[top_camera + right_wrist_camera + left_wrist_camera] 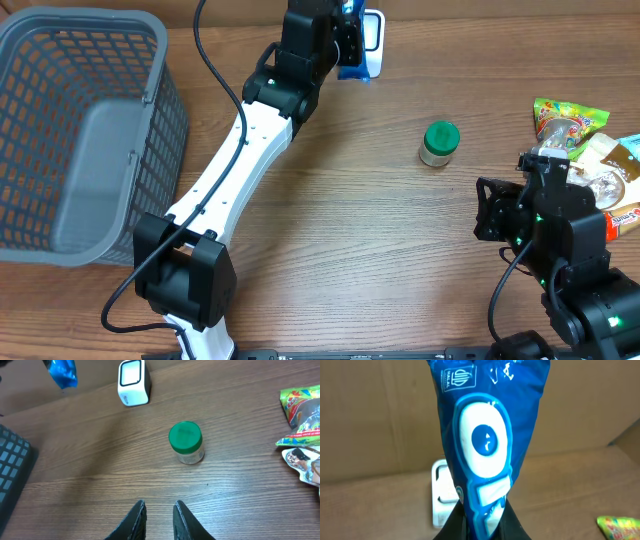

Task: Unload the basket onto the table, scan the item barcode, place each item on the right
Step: 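Lift the Oreo pack up to the white scanner with the left gripper, then hold the Oreo pack in front of the scanner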

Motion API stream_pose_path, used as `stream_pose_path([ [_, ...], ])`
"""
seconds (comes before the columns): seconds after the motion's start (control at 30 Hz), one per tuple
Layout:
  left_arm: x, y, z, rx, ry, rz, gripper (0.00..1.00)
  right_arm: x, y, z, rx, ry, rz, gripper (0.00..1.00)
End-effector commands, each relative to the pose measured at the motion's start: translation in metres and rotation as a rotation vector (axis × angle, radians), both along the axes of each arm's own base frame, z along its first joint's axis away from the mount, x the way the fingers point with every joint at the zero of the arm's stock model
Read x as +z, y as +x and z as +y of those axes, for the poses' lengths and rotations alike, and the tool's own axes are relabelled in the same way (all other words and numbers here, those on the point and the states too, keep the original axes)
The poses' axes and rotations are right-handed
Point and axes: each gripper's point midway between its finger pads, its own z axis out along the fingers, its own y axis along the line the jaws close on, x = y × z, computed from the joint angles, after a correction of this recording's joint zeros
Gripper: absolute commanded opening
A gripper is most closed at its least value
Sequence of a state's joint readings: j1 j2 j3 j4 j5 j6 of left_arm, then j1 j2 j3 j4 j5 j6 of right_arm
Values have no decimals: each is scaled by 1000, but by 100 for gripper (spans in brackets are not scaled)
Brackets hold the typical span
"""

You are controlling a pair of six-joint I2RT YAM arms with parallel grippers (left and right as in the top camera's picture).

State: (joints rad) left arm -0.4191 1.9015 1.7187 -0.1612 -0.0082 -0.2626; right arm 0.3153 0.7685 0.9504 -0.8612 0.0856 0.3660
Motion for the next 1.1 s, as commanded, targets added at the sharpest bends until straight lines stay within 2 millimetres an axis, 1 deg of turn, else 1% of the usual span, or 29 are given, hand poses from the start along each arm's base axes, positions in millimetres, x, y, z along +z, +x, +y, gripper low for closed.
stream_pose_path([
  [0.0, 20, 12, -2, 12, 10, -93, 4, 3, 0, -2, -9, -5, -13, 21],
  [0.07, 16, 19, -6, 8, 8, -114, 4, 3, 0, -2, -9, -5, -13, 21],
  [0.13, 7, 27, -12, 1, 6, -130, 4, 3, 0, -2, -9, -5, -13, 21],
  [0.23, -5, 41, -26, -12, 10, -147, 4, 3, 0, -3, -9, -6, -11, 22],
  [0.37, -15, 63, -48, -41, 57, -185, 4, 2, 0, -3, -9, -7, -8, 22],
  [0.53, -26, 87, -58, -23, 97, -197, 4, 1, -1, -3, -9, -8, -4, 22],
  [0.67, -34, 103, -58, 14, 123, -211, 4, 1, -1, -3, -9, -8, -4, 23],
  [0.77, -40, 111, -53, 46, 154, -225, 4, 1, -1, -3, -9, -8, -4, 23],
  [0.97, -43, 113, -49, 53, 194, -233, 4, 1, 0, -3, -8, -8, -5, 24],
  [1.07, -45, 114, -44, 70, 203, -224, 4, 1, 0, -2, -8, -8, -2, 24],
])
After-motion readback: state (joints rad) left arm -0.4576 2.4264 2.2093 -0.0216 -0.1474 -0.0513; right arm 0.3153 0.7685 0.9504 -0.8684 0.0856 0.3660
